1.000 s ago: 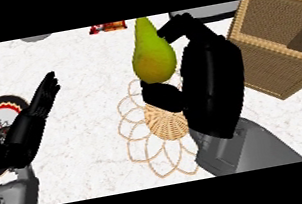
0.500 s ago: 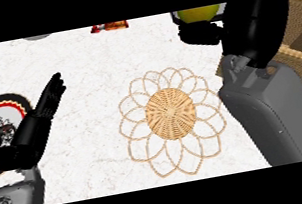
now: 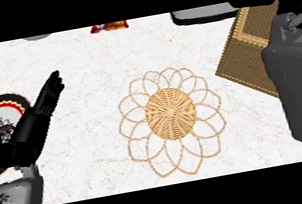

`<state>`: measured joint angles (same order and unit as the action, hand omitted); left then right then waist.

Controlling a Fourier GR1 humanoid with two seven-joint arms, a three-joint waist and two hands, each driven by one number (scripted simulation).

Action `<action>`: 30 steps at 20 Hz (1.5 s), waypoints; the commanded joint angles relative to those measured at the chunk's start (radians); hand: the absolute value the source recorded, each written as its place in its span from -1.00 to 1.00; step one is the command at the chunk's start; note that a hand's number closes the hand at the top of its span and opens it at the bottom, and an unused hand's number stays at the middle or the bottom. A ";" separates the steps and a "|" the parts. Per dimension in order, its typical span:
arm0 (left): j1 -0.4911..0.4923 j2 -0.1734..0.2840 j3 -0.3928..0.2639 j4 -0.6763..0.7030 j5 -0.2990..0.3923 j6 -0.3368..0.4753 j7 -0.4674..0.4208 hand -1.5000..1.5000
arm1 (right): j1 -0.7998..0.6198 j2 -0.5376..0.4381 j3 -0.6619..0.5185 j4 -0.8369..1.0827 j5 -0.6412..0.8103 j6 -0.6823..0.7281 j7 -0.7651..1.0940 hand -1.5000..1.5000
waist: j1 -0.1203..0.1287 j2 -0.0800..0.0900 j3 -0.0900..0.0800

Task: Pick the pear from the placemat and place it in the basket

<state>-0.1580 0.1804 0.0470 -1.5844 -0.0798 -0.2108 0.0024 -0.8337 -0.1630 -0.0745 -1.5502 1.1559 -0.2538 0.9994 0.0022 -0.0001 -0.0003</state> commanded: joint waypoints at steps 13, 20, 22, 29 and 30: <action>0.041 -0.023 -0.015 -0.092 -0.004 -0.006 0.053 0.00 | 0.254 -0.123 -0.147 0.163 -0.189 -0.223 -0.372 1.00 | 0.004 0.000 0.001; -0.028 0.018 0.042 -0.038 0.035 -0.043 0.044 0.00 | 0.211 -0.114 -0.245 0.296 -0.263 -0.463 -0.471 1.00 | 0.006 0.003 0.001; 0.024 -0.022 0.003 -0.067 0.010 -0.025 0.030 0.00 | 0.205 -0.132 -0.240 0.331 -0.309 -0.461 -0.522 -1.00 | 0.005 0.001 0.001; 0.035 -0.023 0.004 -0.046 -0.013 -0.024 0.006 0.00 | 0.149 -0.209 -0.228 0.377 -0.371 -0.398 -0.591 -1.00 | 0.004 0.000 0.000; 0.026 -0.020 0.010 -0.083 -0.007 -0.019 0.045 0.00 | 0.152 -0.192 -0.236 0.424 -0.390 -0.457 -0.638 -1.00 | 0.006 0.001 0.001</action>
<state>-0.1552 0.1614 0.0612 -1.6087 -0.0876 -0.2288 0.0204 -0.6678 -0.3386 -0.2973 -1.1667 0.8249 -0.6788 0.4348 0.0060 0.0009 0.0001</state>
